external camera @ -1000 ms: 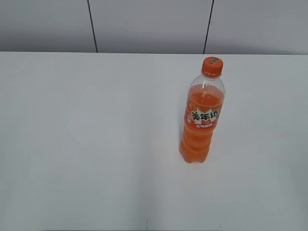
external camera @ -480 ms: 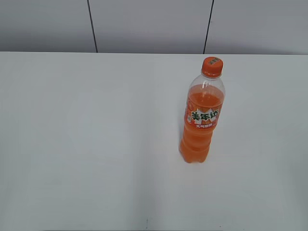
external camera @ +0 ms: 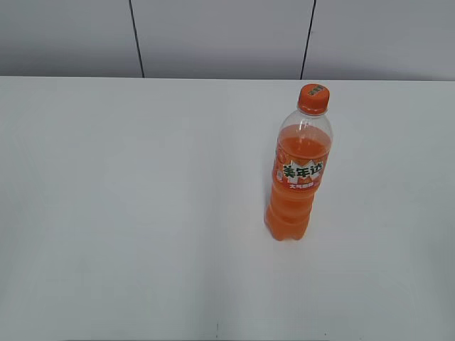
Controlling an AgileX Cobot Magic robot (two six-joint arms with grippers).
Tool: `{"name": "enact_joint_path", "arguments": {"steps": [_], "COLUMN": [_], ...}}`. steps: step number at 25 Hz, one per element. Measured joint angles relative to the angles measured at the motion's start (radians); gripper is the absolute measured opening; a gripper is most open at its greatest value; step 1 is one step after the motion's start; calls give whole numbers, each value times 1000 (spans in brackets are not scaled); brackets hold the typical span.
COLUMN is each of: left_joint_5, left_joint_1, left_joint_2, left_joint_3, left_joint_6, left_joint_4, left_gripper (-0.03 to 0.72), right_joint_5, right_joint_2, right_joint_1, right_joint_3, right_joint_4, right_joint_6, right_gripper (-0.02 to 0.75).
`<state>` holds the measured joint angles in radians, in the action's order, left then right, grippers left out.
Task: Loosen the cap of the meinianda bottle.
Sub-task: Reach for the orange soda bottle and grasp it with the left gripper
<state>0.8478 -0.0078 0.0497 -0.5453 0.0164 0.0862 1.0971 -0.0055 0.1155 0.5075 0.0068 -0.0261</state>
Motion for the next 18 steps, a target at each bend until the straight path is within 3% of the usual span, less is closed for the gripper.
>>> {"name": "enact_joint_path", "arguments": {"steps": [12,18], "left_joint_5": [-663,-888], "left_joint_1": [0,0], "left_joint_2": [309,411], "left_joint_3": [0,0], "left_joint_6": [0,0], "left_joint_4": [10,24], "left_gripper": [462,440], "right_joint_5": [0,0], "right_joint_2": [0,0], "right_joint_1": [0,0], "right_joint_3": [0,0], "right_joint_4": [0,0], "right_joint_6": [0,0], "right_gripper": [577,577]}}
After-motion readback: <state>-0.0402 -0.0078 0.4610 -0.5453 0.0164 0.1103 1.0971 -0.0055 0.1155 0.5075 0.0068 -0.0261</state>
